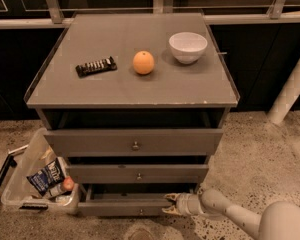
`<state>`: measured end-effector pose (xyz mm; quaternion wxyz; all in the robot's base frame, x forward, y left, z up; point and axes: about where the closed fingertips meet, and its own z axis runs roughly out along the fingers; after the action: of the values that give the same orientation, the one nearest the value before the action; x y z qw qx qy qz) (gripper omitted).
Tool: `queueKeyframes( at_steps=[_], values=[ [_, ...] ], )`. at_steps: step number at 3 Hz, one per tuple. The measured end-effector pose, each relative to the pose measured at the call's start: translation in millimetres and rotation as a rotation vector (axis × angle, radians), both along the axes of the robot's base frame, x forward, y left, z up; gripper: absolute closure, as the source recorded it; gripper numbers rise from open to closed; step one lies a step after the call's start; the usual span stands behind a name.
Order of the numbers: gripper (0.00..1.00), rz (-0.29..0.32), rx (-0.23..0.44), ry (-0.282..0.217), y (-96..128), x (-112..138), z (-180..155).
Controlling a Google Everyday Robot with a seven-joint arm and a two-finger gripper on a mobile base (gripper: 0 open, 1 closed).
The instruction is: Open bottom drawer
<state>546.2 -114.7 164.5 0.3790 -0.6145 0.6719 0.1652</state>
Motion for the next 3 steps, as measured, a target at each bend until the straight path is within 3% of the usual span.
queueKeyframes(
  at_steps=[1,2,3],
  values=[
    [0.38,-0.004,0.014,0.03,-2.4,-16.8,-5.2],
    [0.61,-0.003,0.014,0.03,-2.6,-17.2,-3.5],
    [0.86,-0.016,0.015,0.039,-13.3,-37.2,-2.9]
  ],
)
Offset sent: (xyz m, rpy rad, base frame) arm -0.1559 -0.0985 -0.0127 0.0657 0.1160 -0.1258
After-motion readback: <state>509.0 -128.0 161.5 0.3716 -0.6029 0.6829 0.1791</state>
